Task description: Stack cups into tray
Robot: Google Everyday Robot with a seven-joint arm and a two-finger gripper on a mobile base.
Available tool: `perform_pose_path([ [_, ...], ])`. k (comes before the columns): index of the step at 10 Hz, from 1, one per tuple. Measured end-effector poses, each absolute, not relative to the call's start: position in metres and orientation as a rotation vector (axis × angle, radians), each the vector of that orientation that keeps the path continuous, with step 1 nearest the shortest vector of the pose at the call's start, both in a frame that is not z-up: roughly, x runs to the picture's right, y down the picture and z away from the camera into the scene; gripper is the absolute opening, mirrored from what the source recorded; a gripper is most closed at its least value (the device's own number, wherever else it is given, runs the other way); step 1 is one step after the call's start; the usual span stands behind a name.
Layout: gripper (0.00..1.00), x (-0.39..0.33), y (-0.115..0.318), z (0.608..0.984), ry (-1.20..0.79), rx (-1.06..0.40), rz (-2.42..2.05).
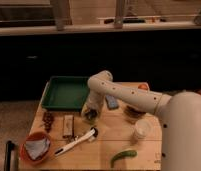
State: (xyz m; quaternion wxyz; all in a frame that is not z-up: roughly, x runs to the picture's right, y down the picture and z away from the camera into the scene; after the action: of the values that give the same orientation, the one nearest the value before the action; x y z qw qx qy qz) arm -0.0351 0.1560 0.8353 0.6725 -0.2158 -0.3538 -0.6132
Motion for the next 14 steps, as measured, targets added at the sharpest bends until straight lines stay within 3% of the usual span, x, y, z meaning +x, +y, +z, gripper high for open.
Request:
perform_pose_path([
  [2,0.11,-0.036,0.156,0.836,-0.800,-0.486,-1.377],
  [4,0.00,-0.036,0.155,0.836,-0.799,-0.485,-1.379],
  [14,0.00,-0.030,0.139,0.814,-0.725,-0.464,-1.397],
])
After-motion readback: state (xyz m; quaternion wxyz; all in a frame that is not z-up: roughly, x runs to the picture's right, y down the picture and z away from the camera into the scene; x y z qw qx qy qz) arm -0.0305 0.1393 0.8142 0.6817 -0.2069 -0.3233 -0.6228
